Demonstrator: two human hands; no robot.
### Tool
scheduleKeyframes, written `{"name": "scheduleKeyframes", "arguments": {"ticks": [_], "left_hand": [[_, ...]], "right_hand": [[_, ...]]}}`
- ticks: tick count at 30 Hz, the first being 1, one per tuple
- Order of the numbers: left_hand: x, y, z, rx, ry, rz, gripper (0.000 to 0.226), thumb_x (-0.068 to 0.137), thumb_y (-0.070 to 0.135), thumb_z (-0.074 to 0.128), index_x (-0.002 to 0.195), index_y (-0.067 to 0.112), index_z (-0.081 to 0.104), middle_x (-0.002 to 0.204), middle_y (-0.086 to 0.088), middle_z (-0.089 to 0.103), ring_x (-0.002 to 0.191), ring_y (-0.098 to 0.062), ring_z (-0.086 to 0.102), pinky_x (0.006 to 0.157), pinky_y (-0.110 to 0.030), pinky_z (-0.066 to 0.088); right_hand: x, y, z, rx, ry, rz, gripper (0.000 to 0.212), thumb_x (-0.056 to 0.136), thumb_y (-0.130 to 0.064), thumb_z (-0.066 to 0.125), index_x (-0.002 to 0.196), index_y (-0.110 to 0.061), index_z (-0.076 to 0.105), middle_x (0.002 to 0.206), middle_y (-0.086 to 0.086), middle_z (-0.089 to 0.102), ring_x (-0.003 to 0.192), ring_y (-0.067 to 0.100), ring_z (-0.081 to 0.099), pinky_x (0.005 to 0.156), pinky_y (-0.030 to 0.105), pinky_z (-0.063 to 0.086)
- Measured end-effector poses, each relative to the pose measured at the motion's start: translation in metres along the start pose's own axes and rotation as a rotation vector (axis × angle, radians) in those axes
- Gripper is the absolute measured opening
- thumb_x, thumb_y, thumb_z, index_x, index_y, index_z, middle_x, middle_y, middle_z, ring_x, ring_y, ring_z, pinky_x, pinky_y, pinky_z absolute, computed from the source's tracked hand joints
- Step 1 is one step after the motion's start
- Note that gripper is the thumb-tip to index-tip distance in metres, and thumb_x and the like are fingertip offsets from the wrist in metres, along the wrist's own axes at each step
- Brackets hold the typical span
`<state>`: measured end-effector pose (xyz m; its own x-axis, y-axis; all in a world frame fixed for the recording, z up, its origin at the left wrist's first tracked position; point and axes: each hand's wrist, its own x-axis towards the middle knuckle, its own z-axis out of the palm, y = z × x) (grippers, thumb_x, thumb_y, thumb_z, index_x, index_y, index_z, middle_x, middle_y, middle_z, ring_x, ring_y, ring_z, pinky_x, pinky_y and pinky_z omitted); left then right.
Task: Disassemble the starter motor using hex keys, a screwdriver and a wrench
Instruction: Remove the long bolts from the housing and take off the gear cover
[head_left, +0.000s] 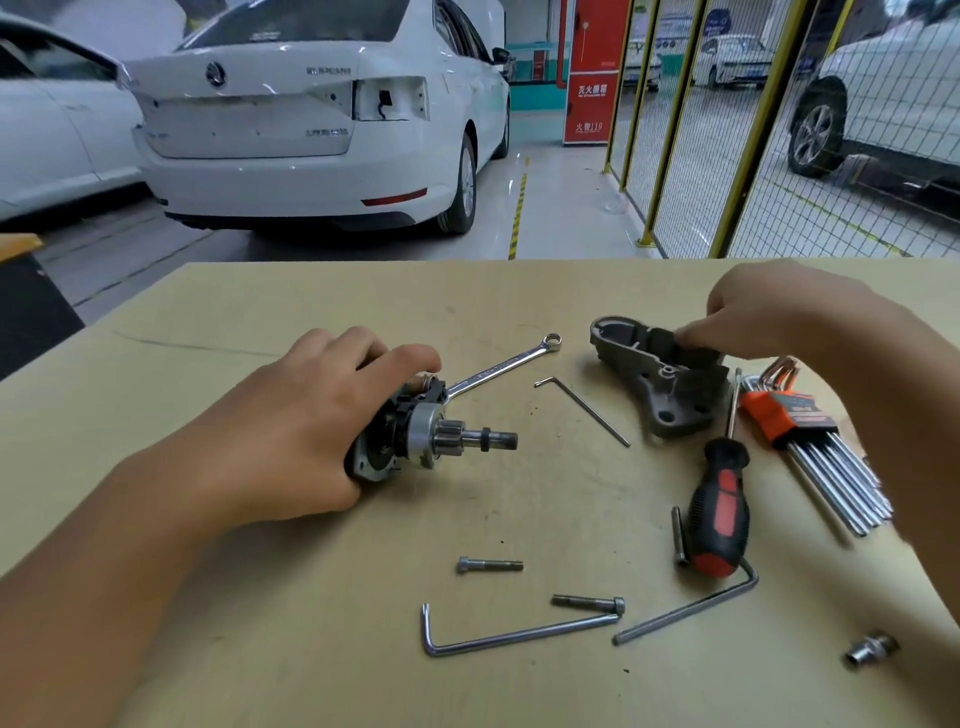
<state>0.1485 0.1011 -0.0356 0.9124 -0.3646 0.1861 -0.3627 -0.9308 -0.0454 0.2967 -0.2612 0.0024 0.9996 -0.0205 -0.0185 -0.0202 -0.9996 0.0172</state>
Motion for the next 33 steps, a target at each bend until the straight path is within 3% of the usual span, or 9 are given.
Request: {"name": "scheduleKeyframes", "arguments": {"ticks": [3,6,10,14,18,22,24,27,33], "left_hand": [[0.001,0.004,-0.004,0.056,-0.009,-0.005,0.091,0.067,0.031,0.075,0.139,0.055,0.024,0.108,0.016,0.047,0.091,-0.019,0.047,0.068,-0.041,0.054],[0.001,0.005,-0.005,0.059,-0.016,-0.014,0.091,0.061,0.033,0.066,0.139,0.054,0.024,0.102,0.016,0.05,0.088,-0.02,0.048,0.066,-0.041,0.053],[0.001,-0.002,-0.006,0.017,0.004,-0.042,0.096,0.053,0.039,0.068,0.137,0.054,0.025,0.098,0.019,0.051,0.088,-0.016,0.046,0.063,-0.04,0.053],[0.003,-0.008,-0.004,-0.053,0.008,-0.065,0.093,0.051,0.043,0.073,0.134,0.049,0.032,0.106,0.027,0.042,0.096,-0.012,0.042,0.066,-0.042,0.053],[0.003,-0.007,-0.001,-0.007,-0.005,-0.077,0.069,0.052,0.051,0.066,0.113,0.041,0.035,0.107,0.018,0.035,0.096,-0.012,0.036,0.072,-0.037,0.047],[0.006,-0.007,-0.002,-0.048,-0.077,-0.151,0.067,0.051,0.068,0.068,0.104,0.04,0.04,0.102,0.018,0.041,0.096,-0.01,0.046,0.074,-0.035,0.048],[0.006,-0.009,-0.005,-0.104,-0.094,-0.166,0.071,0.045,0.077,0.07,0.102,0.042,0.045,0.1,0.019,0.046,0.093,-0.006,0.05,0.074,-0.035,0.05],[0.005,-0.008,-0.003,-0.116,-0.028,-0.142,0.059,0.049,0.07,0.073,0.095,0.04,0.051,0.094,0.017,0.05,0.086,-0.004,0.053,0.069,-0.038,0.053],[0.002,-0.011,0.001,-0.181,0.093,-0.103,0.049,0.048,0.055,0.074,0.091,0.036,0.058,0.089,0.016,0.056,0.079,-0.006,0.058,0.064,-0.04,0.054]], "right_hand": [[-0.009,-0.009,-0.012,0.072,0.127,-0.072,0.044,0.088,-0.059,0.064,0.088,-0.016,0.073,0.085,0.007,0.066,0.082,0.027,0.061,0.079,0.043,0.058],[-0.029,-0.034,-0.022,0.355,0.204,-0.225,0.033,0.086,-0.054,0.07,0.078,-0.022,0.072,0.079,0.003,0.07,0.078,0.02,0.062,0.067,0.03,0.051],[-0.062,-0.078,-0.012,0.603,0.034,-0.484,0.019,0.087,-0.044,0.073,0.081,-0.026,0.074,0.071,-0.006,0.074,0.062,0.002,0.063,0.054,0.022,0.043],[-0.072,-0.104,0.018,0.689,-0.079,-0.595,0.029,0.09,-0.049,0.07,0.081,-0.022,0.075,0.07,-0.003,0.072,0.047,-0.002,0.053,0.041,0.011,0.034],[-0.071,-0.104,0.031,0.58,-0.129,-0.706,0.038,0.087,-0.056,0.072,0.079,-0.019,0.074,0.072,0.005,0.067,0.054,0.002,0.048,0.049,0.017,0.037],[-0.07,-0.1,0.033,0.591,-0.216,-0.769,0.034,0.087,-0.055,0.072,0.081,-0.022,0.074,0.067,-0.005,0.062,0.056,0.001,0.05,0.05,0.018,0.039],[-0.072,-0.105,0.038,0.466,-0.188,-0.83,0.036,0.09,-0.053,0.069,0.077,-0.02,0.068,0.067,0.001,0.059,0.058,0.006,0.048,0.056,0.03,0.041],[-0.074,-0.108,0.041,0.443,-0.17,-0.851,0.04,0.093,-0.048,0.067,0.071,-0.017,0.057,0.061,-0.001,0.048,0.055,0.009,0.041,0.055,0.031,0.035],[-0.079,-0.107,0.029,0.529,-0.191,-0.925,0.044,0.092,-0.043,0.071,0.068,-0.01,0.056,0.059,-0.003,0.042,0.053,0.009,0.037,0.053,0.031,0.033]]}}
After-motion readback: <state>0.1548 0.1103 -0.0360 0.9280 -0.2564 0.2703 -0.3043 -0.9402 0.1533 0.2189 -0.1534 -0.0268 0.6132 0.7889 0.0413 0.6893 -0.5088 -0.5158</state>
